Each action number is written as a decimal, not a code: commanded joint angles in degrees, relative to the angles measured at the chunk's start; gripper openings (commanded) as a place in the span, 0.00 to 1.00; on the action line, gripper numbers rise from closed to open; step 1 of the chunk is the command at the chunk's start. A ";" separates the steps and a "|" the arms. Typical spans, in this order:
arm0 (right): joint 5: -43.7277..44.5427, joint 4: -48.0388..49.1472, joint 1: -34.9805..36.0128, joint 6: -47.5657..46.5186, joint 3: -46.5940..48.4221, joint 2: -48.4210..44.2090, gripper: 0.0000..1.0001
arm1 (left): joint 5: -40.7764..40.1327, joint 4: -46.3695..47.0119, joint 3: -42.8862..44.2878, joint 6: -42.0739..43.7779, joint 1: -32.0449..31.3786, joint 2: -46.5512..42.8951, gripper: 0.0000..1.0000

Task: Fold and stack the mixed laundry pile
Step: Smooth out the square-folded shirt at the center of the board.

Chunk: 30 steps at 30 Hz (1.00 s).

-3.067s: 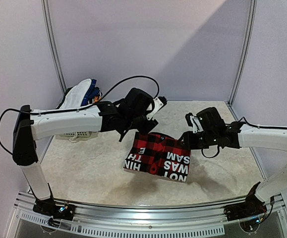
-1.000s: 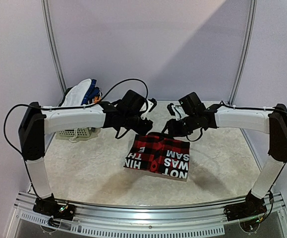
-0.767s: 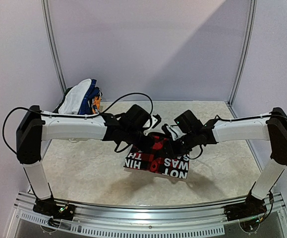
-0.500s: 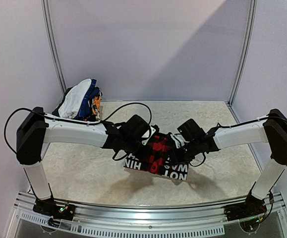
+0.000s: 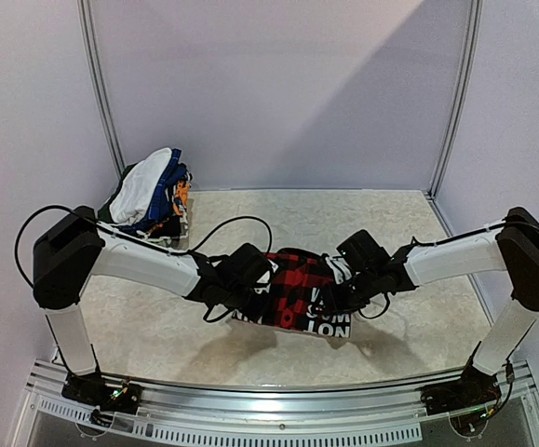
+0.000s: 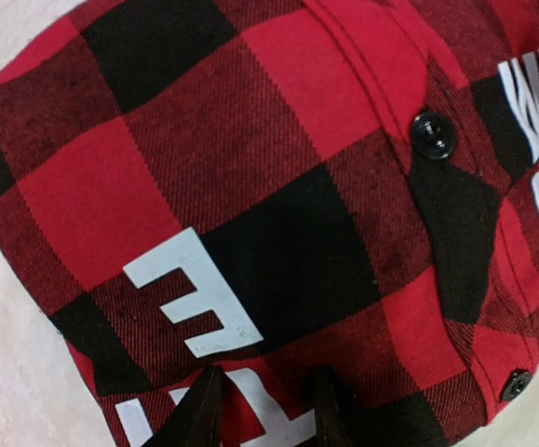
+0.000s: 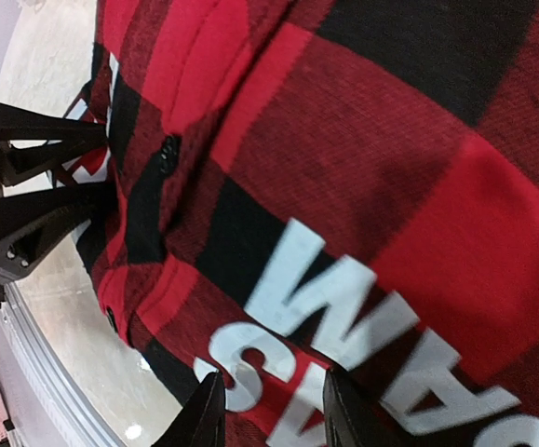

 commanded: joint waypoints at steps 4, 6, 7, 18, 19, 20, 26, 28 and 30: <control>5.73 -5.66 -0.17 0.80 -4.31 -6.21 0.37 | -7.54 -3.34 -4.27 -0.81 -0.24 -3.11 0.34; 6.94 -6.74 -0.16 1.15 -5.28 -7.83 0.38 | -9.01 -4.31 -4.79 -0.57 -0.32 -4.75 0.35; 7.42 -7.29 -0.15 1.31 -5.68 -8.45 0.38 | -9.70 -4.65 -5.05 -0.47 -0.34 -5.48 0.35; 5.76 -11.10 -0.27 -0.73 -0.77 -16.25 0.40 | -10.48 -5.66 -3.02 1.75 -0.82 -10.96 0.42; 5.81 -11.37 -0.33 -1.44 0.52 -16.11 0.40 | -10.21 -5.60 -2.19 2.08 -1.04 -10.88 0.42; 5.83 -11.52 -0.55 -1.88 1.67 -15.42 0.40 | -9.66 -5.32 -1.43 2.36 -1.16 -10.78 0.43; 3.54 -10.77 -5.30 -3.60 7.01 -10.73 0.39 | -5.43 -3.88 3.99 3.85 -1.69 -8.36 0.43; 2.38 -10.71 -6.68 -4.26 8.90 -8.77 0.39 | -4.52 -3.90 5.98 4.22 -1.99 -6.99 0.43; 0.88 -10.65 -7.92 -5.11 10.75 -6.63 0.38 | -3.58 -3.82 7.78 4.51 -2.07 -5.45 0.43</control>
